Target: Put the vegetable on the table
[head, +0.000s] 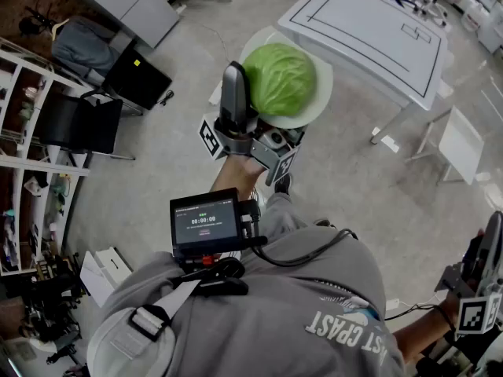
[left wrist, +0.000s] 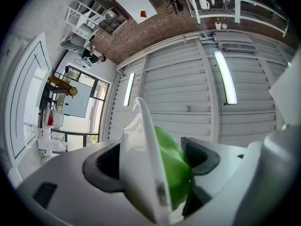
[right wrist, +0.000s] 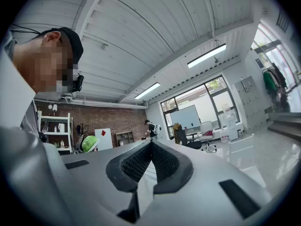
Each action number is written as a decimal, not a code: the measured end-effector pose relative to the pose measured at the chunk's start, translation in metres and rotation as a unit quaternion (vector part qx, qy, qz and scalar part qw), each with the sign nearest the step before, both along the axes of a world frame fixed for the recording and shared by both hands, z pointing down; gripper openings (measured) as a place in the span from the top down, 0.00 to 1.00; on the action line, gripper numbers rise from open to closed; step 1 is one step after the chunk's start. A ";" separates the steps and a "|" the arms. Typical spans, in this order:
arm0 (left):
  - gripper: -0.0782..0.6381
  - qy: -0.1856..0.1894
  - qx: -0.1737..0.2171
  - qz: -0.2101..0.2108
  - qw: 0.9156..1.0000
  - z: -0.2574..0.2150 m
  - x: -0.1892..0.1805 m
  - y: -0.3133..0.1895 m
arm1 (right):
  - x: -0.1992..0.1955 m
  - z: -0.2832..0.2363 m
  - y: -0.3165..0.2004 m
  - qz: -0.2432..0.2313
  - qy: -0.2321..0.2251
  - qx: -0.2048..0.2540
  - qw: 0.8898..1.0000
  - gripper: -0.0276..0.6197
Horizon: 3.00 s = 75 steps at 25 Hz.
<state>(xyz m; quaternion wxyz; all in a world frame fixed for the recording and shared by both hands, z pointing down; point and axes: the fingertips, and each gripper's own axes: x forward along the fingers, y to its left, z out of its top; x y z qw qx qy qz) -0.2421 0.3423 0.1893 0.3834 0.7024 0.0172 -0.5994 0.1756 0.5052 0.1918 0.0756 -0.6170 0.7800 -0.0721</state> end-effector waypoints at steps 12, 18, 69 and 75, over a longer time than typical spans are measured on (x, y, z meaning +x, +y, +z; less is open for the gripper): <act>0.36 0.001 0.012 -0.007 1.000 -0.004 -0.006 0.004 | 0.010 0.005 -0.003 0.004 -0.013 0.008 1.000 0.95; 0.36 -0.002 0.009 0.001 1.000 0.001 -0.031 -0.014 | -0.013 -0.002 -0.009 0.012 -0.030 0.022 0.999 0.95; 0.36 -0.039 0.022 0.048 0.998 -0.023 0.105 -0.152 | 0.101 0.039 -0.131 0.050 -0.084 -0.005 0.995 0.95; 0.36 -0.054 0.020 0.061 0.996 -0.019 0.128 -0.166 | 0.096 0.051 -0.156 0.026 -0.093 -0.022 0.995 0.95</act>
